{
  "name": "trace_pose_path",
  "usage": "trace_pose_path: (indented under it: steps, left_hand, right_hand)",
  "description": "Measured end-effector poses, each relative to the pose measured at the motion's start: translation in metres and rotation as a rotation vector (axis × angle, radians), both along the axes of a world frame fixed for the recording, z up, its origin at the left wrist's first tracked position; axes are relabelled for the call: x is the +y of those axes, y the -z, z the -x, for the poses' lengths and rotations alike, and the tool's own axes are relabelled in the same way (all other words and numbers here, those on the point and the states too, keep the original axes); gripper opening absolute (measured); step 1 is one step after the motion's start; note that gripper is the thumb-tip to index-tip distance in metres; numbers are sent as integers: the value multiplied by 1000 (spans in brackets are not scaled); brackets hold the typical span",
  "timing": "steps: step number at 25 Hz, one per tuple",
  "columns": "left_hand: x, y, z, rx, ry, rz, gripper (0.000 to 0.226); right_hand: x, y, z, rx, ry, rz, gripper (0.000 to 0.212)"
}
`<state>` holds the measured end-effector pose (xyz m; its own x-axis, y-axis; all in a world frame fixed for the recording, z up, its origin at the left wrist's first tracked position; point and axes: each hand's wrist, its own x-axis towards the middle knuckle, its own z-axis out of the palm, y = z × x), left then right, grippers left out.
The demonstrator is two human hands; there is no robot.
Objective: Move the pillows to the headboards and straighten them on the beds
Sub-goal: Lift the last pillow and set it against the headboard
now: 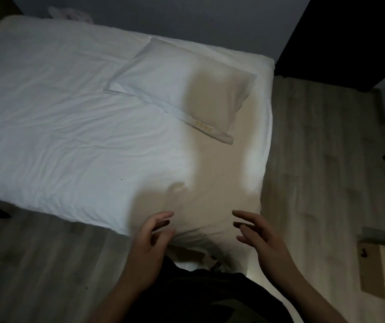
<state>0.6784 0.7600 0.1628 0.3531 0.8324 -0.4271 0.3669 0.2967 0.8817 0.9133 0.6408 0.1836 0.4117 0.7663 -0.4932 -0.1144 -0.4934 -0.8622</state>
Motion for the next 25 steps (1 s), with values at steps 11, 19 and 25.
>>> trace_pose_path:
  steps: [11, 19, 25]
  left_hand:
    - [-9, 2, -31, -1, -111, -34, 23]
    - [13, -1, -111, -9, -125, -74, 27]
    - [-26, 10, -225, 90, -404, -5, 27]
  right_hand:
    - [-8, 11, -53, -54, -149, 57, 32]
    - [14, 10, -138, -46, -144, 35, 27]
    - [35, 45, -279, -24, -348, 3, 31]
